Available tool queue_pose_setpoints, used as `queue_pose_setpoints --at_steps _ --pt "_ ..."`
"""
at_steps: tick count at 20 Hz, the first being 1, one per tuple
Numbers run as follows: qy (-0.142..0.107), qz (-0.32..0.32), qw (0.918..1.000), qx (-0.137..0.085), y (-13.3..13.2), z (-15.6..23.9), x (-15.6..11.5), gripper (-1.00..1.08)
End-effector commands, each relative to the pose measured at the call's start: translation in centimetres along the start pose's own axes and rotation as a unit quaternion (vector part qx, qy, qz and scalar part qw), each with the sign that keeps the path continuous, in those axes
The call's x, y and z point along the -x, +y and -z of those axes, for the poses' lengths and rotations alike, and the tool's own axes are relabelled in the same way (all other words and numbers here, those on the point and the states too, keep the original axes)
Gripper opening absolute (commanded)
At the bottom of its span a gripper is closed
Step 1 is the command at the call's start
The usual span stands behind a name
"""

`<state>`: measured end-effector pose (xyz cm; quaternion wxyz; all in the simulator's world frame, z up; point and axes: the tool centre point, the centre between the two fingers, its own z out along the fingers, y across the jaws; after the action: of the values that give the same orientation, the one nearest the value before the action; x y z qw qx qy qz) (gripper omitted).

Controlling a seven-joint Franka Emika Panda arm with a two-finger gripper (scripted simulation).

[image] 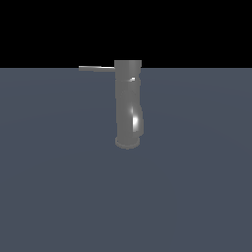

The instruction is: Turn on the faucet by rotating a designated handle.

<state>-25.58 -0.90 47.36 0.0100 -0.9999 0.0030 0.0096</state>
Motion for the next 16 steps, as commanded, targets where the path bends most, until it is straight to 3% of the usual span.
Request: queue_pose_setpoints --at_steps 1,10,16 --pt "0.000 0.000 1.0000 0.000 0.0 0.0 0.0 -1.00" --pt "0.002 -0.011 0.9999 0.005 1.9 0.2 0.5 -1.00" --pt "0.002 -0.014 0.9999 0.004 1.9 0.2 0.3 -1.00"
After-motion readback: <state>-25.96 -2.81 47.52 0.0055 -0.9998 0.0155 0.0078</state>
